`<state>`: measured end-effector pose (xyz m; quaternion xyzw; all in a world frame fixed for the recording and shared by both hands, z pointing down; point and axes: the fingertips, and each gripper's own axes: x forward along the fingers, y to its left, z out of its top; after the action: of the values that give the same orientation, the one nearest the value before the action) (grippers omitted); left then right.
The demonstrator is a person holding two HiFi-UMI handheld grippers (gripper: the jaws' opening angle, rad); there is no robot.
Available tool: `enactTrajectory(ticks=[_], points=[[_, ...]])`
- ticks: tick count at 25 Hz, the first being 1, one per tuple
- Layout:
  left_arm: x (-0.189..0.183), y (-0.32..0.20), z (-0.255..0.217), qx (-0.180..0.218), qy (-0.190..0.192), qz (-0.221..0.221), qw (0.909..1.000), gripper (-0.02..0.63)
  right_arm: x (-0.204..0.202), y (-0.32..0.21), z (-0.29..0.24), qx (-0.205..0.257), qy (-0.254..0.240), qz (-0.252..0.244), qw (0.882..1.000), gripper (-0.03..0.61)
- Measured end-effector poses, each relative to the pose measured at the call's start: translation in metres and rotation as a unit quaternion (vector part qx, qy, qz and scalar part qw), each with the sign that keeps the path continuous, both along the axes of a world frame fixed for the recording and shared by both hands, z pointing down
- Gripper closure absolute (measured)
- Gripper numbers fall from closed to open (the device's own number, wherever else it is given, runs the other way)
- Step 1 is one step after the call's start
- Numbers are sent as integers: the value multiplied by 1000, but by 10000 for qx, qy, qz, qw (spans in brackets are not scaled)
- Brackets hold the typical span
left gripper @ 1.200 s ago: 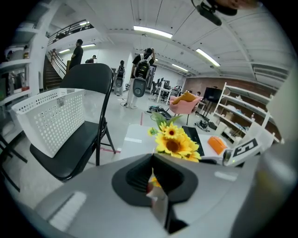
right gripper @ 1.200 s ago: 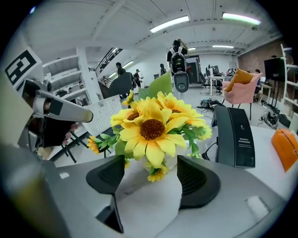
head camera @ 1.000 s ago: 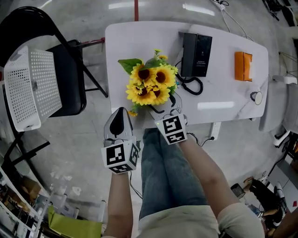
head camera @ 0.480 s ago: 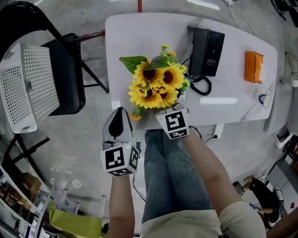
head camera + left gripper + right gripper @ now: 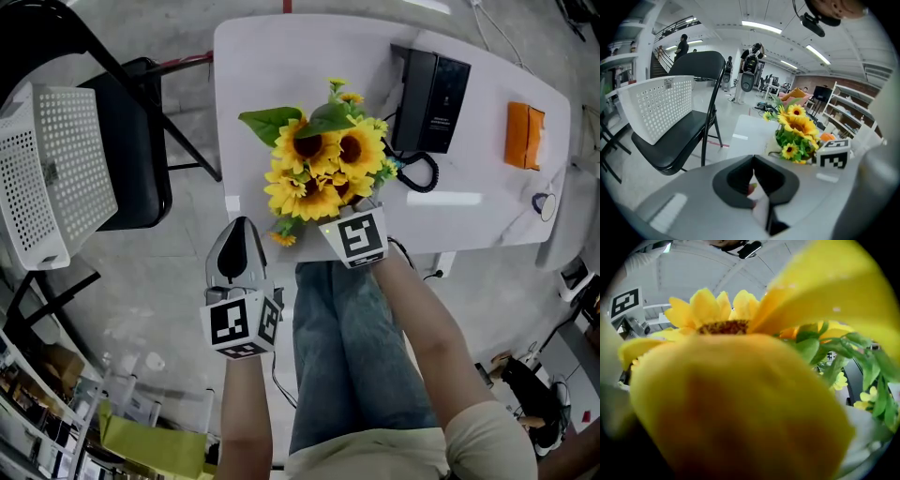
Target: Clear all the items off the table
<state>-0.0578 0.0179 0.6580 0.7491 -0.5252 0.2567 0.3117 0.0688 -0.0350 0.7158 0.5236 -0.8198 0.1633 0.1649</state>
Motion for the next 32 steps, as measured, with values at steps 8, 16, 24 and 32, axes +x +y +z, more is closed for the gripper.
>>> enactTrajectory(ticks=[8, 16, 24, 32], points=[[4, 10, 11, -91, -19, 36, 10000, 604, 0, -11, 0, 229, 64, -173, 9996, 11], [10, 13, 9, -76, -30, 86, 9999, 604, 4, -10, -5, 197, 111, -123, 9997, 12], [17, 7, 13, -12, -39, 19, 10000, 604, 5, -8, -9, 219, 62, -140, 9996, 12], [-3, -7, -14, 174, -22, -93, 9998, 604, -14, -14, -40, 295, 166, -212, 9992, 12]])
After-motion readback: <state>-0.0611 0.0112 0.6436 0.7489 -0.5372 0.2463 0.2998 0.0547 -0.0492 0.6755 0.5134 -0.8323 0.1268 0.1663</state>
